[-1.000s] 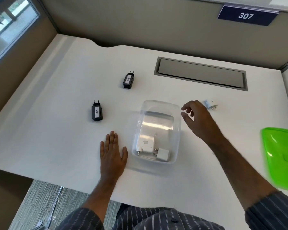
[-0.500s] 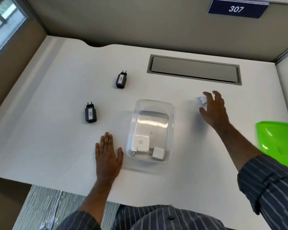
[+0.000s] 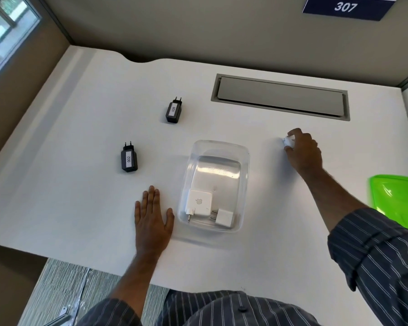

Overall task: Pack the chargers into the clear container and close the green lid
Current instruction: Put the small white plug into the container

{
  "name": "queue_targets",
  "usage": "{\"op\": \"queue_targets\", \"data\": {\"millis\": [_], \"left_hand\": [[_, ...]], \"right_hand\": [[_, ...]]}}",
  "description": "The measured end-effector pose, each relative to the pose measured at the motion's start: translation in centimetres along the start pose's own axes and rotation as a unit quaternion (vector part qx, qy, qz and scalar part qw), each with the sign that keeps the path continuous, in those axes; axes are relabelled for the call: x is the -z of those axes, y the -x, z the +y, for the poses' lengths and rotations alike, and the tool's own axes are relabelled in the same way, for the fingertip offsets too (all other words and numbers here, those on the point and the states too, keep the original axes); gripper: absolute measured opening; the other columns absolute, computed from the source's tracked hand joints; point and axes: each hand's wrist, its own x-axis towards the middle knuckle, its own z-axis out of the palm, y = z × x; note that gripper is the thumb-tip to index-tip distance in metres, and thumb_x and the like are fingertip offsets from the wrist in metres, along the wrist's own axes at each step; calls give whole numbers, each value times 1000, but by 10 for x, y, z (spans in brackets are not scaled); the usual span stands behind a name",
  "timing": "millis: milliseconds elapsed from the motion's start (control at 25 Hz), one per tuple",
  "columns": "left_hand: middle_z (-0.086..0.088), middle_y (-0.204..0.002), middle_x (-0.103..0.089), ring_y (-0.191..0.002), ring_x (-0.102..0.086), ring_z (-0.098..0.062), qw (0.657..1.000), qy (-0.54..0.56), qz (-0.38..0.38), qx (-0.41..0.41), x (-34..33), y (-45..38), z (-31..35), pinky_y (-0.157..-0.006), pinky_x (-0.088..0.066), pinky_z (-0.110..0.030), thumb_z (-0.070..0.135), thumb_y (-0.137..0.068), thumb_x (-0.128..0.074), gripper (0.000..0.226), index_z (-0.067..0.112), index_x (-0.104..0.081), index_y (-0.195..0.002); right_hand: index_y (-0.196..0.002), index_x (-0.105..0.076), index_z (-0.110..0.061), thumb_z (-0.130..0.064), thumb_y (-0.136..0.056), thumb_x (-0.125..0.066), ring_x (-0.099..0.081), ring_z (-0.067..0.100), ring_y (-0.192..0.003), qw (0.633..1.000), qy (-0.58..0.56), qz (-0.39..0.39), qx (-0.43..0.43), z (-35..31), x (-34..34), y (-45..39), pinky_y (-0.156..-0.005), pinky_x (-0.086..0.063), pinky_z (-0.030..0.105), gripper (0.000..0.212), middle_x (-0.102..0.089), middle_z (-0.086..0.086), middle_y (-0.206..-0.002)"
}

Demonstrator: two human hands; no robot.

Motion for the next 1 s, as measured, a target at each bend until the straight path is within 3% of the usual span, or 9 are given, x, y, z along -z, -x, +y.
{"op": "queue_targets", "data": {"millis": [240, 560, 760, 880, 1000], "left_hand": [[-5, -171, -18, -160, -12, -19, 1000, 2, 6, 2, 0, 0, 1, -130, -12, -46, 44, -101, -35, 71, 11, -21, -162], [-6, -171, -19, -159, -13, -20, 1000, -1, 8, -3, 1, 1, 1, -130, -12, -46, 45, -101, -34, 70, 10, -23, -161], [-5, -171, -19, -160, -12, -20, 1000, 3, 6, -1, 2, 1, 1, -130, -11, -45, 45, -101, -33, 71, 10, -22, -161], [-5, -171, -18, -160, -13, -20, 1000, 6, 6, 0, 2, 1, 1, -130, -11, -45, 46, -101, -32, 71, 10, -23, -161], [-6, -171, -19, -159, -13, -20, 1000, 8, 7, 0, 2, 1, 1, -130, -11, -45, 45, -101, -33, 70, 10, -23, -161]], "right_hand": [[-127, -50, -28, -19, -90, -61, -54, 38, -112, 993, -111, -7, 29, -7, 5, 22, -85, -49, 43, 40, -57, 9, -121], [-119, -50, -31, -15, -80, -66, -62, 19, -100, 965, -233, 13, 116, -68, 50, 91, -78, -54, 38, 46, -59, -9, -121], [-116, -50, -31, -18, -78, -70, -64, 13, -95, 944, -272, -52, 182, -113, 62, 139, -83, -54, 37, 45, -58, -16, -115], [-115, -50, -30, -21, -78, -69, -64, 19, -92, 941, -222, -107, 233, -129, 54, 155, -81, -53, 37, 43, -60, -12, -113], [-112, -53, -24, -17, -77, -69, -61, 25, -83, 934, -71, -107, 333, -135, 35, 162, -73, -48, 36, 40, -63, -3, -103]]}}
